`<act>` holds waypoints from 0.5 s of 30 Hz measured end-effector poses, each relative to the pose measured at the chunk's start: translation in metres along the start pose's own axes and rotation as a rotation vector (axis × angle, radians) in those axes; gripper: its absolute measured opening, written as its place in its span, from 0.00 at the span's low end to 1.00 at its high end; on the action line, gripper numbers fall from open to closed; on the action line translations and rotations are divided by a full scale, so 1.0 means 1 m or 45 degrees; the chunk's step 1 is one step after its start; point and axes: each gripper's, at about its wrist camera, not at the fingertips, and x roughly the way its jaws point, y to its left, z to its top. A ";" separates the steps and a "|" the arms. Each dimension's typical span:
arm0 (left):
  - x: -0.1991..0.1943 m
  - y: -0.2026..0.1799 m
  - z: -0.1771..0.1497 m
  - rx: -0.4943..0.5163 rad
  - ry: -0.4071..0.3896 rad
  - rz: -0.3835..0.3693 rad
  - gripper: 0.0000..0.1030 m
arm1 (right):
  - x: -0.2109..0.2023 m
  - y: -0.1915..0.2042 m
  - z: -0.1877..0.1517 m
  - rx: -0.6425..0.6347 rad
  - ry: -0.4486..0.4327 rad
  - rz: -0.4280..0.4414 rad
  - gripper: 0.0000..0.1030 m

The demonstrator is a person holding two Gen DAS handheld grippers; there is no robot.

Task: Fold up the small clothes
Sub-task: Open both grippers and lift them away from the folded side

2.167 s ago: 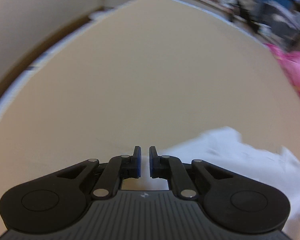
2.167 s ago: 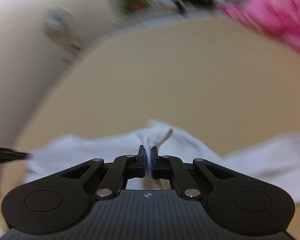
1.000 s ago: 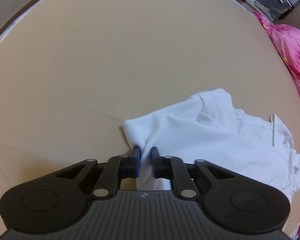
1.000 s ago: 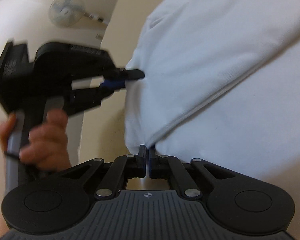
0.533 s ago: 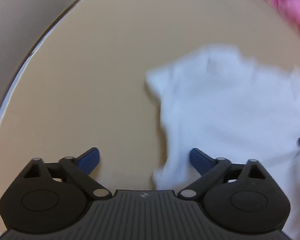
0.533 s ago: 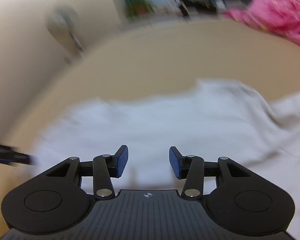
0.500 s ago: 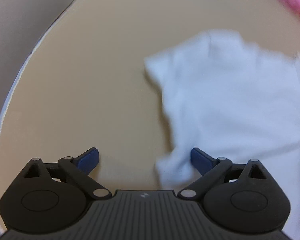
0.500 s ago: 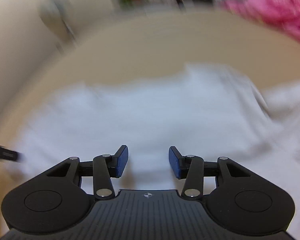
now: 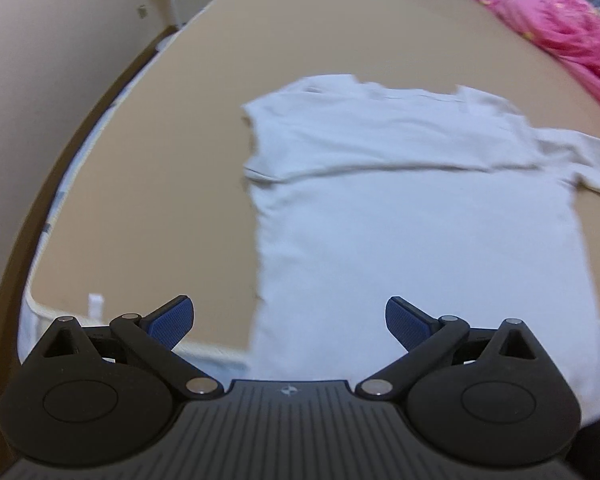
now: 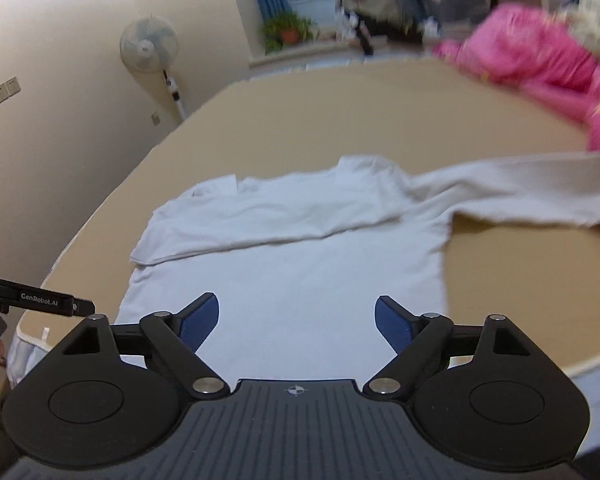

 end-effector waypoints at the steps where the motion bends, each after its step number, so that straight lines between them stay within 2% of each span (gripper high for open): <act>1: -0.009 -0.006 -0.003 0.024 -0.015 -0.011 0.99 | -0.009 0.000 0.000 0.003 -0.015 -0.003 0.85; 3: -0.028 -0.019 -0.006 0.076 -0.077 -0.009 0.99 | -0.025 -0.003 -0.004 0.023 -0.046 0.021 0.85; 7: -0.070 -0.036 -0.016 0.139 -0.226 0.090 0.99 | -0.058 -0.010 -0.010 0.063 -0.110 0.020 0.86; 9: -0.086 -0.041 -0.021 0.143 -0.266 0.103 0.99 | -0.069 -0.013 -0.016 0.085 -0.138 0.018 0.86; 15: -0.116 -0.060 -0.041 0.202 -0.263 0.161 0.99 | -0.096 -0.013 -0.033 0.067 -0.177 0.034 0.86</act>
